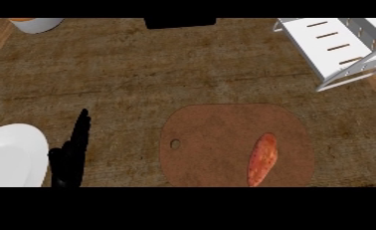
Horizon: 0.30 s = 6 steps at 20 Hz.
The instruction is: Pick the cupcake from the cutting board and place it in the tiered basket
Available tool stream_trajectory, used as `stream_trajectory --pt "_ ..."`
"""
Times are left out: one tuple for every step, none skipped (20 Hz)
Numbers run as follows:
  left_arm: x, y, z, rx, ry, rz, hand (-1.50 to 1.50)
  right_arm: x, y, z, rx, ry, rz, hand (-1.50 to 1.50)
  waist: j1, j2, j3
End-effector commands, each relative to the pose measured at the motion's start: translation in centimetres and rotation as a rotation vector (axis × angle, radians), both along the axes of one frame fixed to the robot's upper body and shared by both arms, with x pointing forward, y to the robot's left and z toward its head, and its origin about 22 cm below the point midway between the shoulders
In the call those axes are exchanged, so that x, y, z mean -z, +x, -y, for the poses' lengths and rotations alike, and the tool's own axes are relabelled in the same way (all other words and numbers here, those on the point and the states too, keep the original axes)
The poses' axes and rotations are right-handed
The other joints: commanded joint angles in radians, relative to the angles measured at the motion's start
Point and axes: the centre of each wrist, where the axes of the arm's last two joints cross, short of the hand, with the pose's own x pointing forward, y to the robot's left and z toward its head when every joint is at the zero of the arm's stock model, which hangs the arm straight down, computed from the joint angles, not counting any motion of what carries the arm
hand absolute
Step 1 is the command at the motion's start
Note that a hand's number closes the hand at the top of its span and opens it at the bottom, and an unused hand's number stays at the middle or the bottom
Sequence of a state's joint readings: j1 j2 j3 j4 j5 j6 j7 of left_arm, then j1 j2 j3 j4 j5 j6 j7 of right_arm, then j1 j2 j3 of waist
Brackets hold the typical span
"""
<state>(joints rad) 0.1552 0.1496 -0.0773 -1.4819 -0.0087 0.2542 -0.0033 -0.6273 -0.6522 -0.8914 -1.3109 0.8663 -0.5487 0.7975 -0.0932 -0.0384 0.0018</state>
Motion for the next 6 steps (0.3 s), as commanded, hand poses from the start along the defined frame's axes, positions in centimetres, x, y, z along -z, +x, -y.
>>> stream_trajectory --pt "1.9 -2.2 -0.3 -0.055 -0.020 -0.090 0.00 -0.5 -5.0 -0.2 -0.023 0.009 -0.019 -1.50 -0.034 -0.002 -0.006" --pt "1.5 -1.5 -0.5 -0.050 -0.018 -0.092 0.00 -0.4 -5.6 -0.7 -0.050 -0.008 -0.034 -1.50 -0.053 -0.004 -0.006" --pt "0.7 -0.6 -0.3 -0.057 -0.011 -0.078 0.00 -1.2 -7.1 -1.0 -0.051 0.000 -0.020 -1.50 -0.046 0.000 -0.005" --pt "1.7 -2.7 -1.4 -0.070 -0.011 -0.088 0.00 -1.4 -8.2 -1.3 -0.062 0.006 -0.007 -1.50 -0.042 -0.006 -0.007" --pt "1.4 -1.7 -1.5 -0.055 -0.010 -0.095 0.00 -0.5 -9.0 -1.8 -0.100 0.007 -0.033 -1.50 -0.047 0.002 -0.005" --pt "1.6 -2.3 -1.6 -0.070 -0.006 -0.091 0.00 -0.9 -10.5 -2.1 -0.096 -0.005 -0.022 -1.50 -0.055 -0.002 -0.005"
